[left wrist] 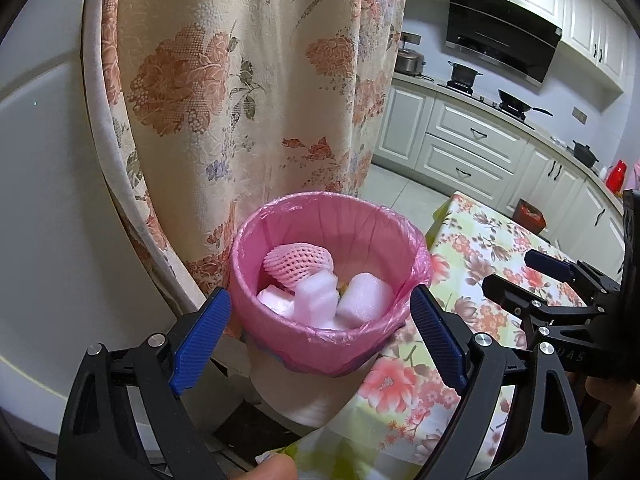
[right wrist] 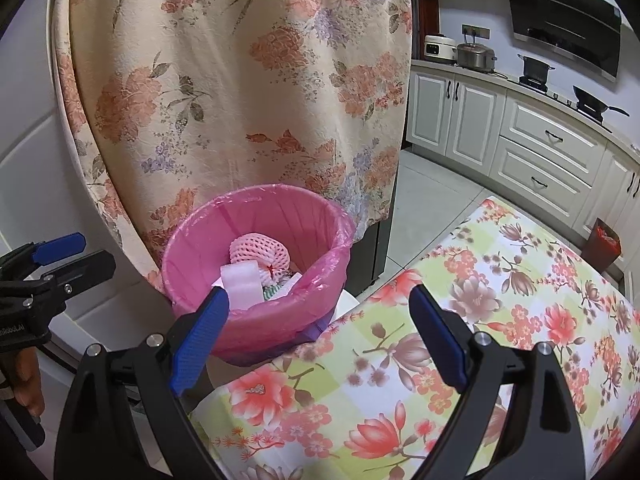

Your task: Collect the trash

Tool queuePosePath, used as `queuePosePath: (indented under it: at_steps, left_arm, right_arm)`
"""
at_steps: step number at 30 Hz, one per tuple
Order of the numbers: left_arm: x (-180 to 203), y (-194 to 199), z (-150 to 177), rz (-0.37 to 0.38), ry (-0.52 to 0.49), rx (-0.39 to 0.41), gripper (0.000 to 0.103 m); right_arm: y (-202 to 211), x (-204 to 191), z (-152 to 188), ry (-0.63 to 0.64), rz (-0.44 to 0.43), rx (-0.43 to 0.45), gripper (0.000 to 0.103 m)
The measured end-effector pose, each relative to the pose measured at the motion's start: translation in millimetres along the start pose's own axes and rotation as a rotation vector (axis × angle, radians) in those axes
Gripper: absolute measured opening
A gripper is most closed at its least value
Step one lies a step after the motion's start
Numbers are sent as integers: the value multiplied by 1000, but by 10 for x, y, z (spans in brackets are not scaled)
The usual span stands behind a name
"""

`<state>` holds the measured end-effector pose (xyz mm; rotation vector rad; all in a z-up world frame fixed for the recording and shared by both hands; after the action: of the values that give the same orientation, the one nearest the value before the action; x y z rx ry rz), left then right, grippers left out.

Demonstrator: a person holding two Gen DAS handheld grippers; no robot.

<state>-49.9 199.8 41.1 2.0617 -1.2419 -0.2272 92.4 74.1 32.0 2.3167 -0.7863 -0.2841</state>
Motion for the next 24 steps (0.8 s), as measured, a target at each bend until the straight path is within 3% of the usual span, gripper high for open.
queuePosePath:
  at_steps: [24]
  left_arm:
    - [44, -13, -6, 9, -3, -4, 85]
  right_arm:
    - [16, -14, -28, 0, -2, 0, 89]
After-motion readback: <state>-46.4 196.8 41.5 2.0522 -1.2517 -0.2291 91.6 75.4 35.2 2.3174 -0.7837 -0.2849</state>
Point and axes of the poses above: each gripper's, at about its wrist camera, not at the fingertips, and y roughly against the way its jaws point, x to its right, z to its underside, the point moved 4 cm from there along -y, roughly the way its jaws point, and after that the axes turned 6 degrees about y, right-handed, at the moved point
